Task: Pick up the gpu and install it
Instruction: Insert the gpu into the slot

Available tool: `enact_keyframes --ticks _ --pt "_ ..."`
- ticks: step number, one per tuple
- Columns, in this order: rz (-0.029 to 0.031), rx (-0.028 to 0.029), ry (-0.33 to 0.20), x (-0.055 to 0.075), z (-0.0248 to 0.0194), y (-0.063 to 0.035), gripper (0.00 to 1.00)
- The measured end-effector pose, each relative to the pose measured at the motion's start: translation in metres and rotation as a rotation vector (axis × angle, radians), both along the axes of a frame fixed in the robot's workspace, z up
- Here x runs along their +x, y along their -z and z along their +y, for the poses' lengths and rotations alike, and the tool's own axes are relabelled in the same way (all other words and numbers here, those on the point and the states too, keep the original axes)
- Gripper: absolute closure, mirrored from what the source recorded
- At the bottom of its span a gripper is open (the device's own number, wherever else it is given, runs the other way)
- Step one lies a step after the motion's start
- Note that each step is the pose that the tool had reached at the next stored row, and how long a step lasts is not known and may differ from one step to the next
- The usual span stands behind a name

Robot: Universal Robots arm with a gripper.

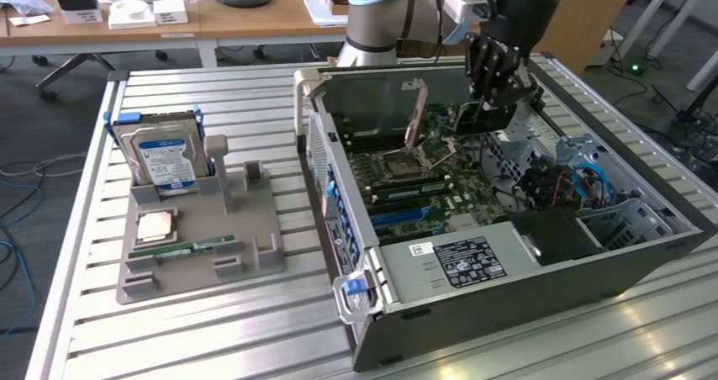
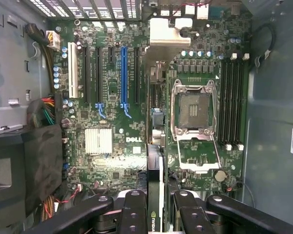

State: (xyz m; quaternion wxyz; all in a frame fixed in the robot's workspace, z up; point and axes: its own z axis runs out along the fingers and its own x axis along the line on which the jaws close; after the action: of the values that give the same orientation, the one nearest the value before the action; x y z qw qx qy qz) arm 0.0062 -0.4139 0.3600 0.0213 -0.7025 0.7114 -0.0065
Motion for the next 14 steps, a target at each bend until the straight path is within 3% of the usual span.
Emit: enact_keyframes --ticks 14 --pt "0.0000 -0.0001 0.000 -0.007 0.0007 0.0115 0.74"
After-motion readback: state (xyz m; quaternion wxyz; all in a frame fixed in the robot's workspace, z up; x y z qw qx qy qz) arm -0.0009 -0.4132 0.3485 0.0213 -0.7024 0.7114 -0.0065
